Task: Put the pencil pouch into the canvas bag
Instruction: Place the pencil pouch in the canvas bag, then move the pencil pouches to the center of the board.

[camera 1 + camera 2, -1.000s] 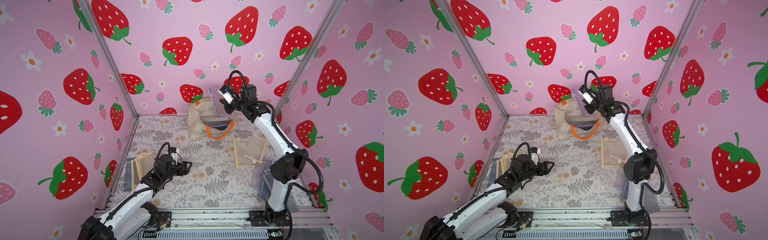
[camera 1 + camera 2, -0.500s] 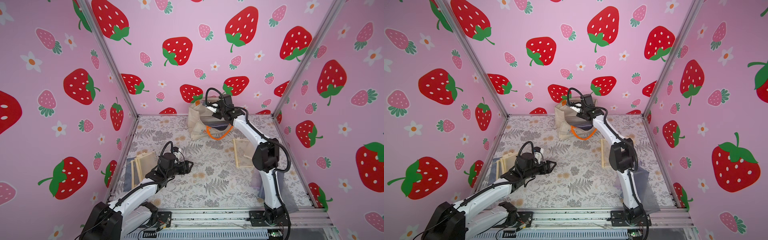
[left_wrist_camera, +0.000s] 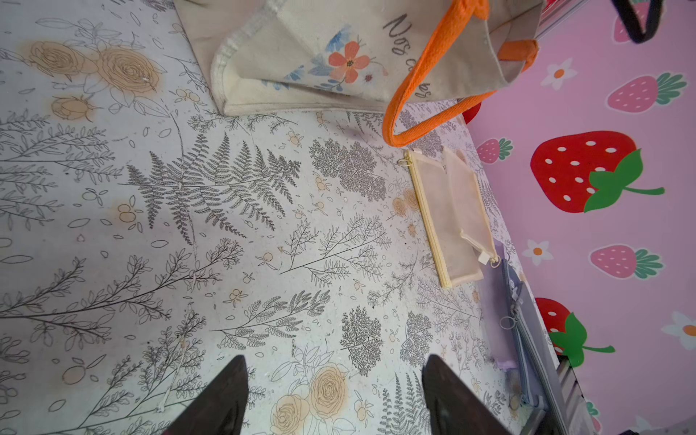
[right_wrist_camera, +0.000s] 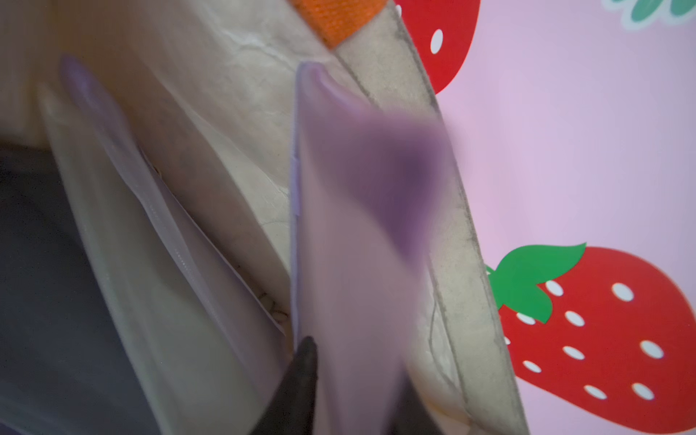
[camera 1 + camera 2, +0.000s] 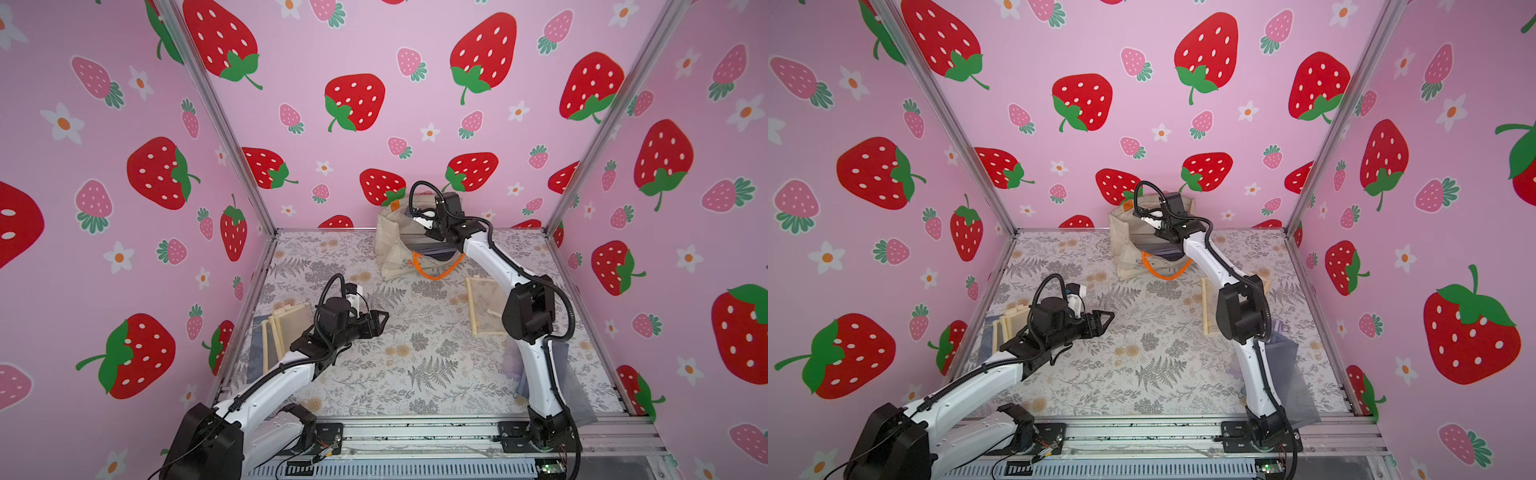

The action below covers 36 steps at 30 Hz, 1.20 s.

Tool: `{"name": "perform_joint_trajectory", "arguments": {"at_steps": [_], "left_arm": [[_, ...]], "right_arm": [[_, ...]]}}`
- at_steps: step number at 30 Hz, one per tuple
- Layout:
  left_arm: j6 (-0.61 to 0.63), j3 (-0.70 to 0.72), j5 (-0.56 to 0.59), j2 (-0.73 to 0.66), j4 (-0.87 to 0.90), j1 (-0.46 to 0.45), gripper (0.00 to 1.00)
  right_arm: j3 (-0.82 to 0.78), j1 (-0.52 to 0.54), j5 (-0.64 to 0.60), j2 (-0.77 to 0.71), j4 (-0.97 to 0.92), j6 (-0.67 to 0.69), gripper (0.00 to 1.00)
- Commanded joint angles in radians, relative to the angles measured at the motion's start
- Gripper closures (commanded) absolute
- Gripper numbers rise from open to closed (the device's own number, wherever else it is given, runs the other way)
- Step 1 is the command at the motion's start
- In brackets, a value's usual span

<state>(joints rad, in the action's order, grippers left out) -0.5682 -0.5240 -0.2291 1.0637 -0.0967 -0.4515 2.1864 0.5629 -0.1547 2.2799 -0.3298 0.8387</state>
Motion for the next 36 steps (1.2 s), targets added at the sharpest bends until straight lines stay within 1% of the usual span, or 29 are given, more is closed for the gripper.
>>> {"name": "perform_joint_trajectory", "arguments": {"at_steps": [1, 3, 4, 5, 6, 8, 12, 15, 18, 20, 22, 25, 27, 29, 32, 33, 36], "left_arm": [[0.016, -0.068, 0.04, -0.025, 0.033, 0.005, 0.25], [0.023, -0.102, 0.069, -0.018, 0.091, 0.004, 0.25], [0.03, -0.123, 0.085, -0.008, 0.126, 0.005, 0.25], [0.034, -0.14, 0.086, 0.001, 0.157, 0.005, 0.25], [0.035, -0.149, 0.12, 0.007, 0.181, 0.006, 0.25], [0.034, -0.156, 0.134, 0.013, 0.214, 0.012, 0.25], [0.034, -0.153, 0.146, -0.004, 0.268, 0.04, 0.25], [0.045, -0.185, 0.204, -0.015, 0.392, 0.085, 0.24], [0.058, -0.22, 0.24, -0.012, 0.502, 0.183, 0.22], [0.059, -0.231, 0.253, 0.001, 0.54, 0.272, 0.22], [0.041, -0.223, 0.265, 0.016, 0.544, 0.346, 0.21], [-0.012, -0.19, 0.23, 0.037, 0.524, 0.468, 0.2], [-0.022, -0.181, 0.26, 0.045, 0.53, 0.526, 0.19], [-0.026, -0.18, 0.298, 0.051, 0.545, 0.584, 0.19], [-0.039, -0.167, 0.336, 0.062, 0.534, 0.683, 0.19], [-0.044, -0.163, 0.326, 0.073, 0.525, 0.72, 0.19], [-0.043, -0.167, 0.241, 0.148, 0.495, 0.853, 0.19]], "right_arm": [[-0.047, 0.009, 0.012, -0.047, 0.025, 0.009, 0.54], [-0.078, 0.017, 0.012, -0.072, 0.037, 0.009, 0.45], [-0.095, 0.024, 0.008, -0.083, 0.047, 0.02, 0.37], [-0.115, 0.033, -0.006, -0.096, 0.063, 0.032, 0.32], [-0.129, 0.039, -0.019, -0.104, 0.073, 0.037, 0.31], [-0.135, 0.047, -0.02, -0.121, 0.061, 0.024, 0.29], [-0.139, 0.049, 0.006, -0.176, 0.01, -0.079, 0.26], [-0.181, 0.053, 0.007, -0.262, -0.004, -0.158, 0.25], [-0.254, 0.061, 0.011, -0.373, -0.007, -0.25, 0.22], [-0.323, 0.072, 0.023, -0.457, -0.015, -0.321, 0.15], [-0.43, 0.091, 0.021, -0.551, 0.008, -0.381, 0.1], [-0.629, 0.124, 0.027, -0.696, 0.077, -0.459, 0.06], [-0.742, 0.14, 0.059, -0.775, 0.099, -0.519, 0.04], [-0.817, 0.158, 0.088, -0.824, 0.118, -0.573, 0.0], [-0.871, 0.19, 0.128, -0.855, 0.13, -0.639, 0.01], [-0.877, 0.201, 0.146, -0.855, 0.137, -0.644, 0.01], [-0.873, 0.222, 0.194, -0.861, 0.135, -0.657, 0.01]]}}
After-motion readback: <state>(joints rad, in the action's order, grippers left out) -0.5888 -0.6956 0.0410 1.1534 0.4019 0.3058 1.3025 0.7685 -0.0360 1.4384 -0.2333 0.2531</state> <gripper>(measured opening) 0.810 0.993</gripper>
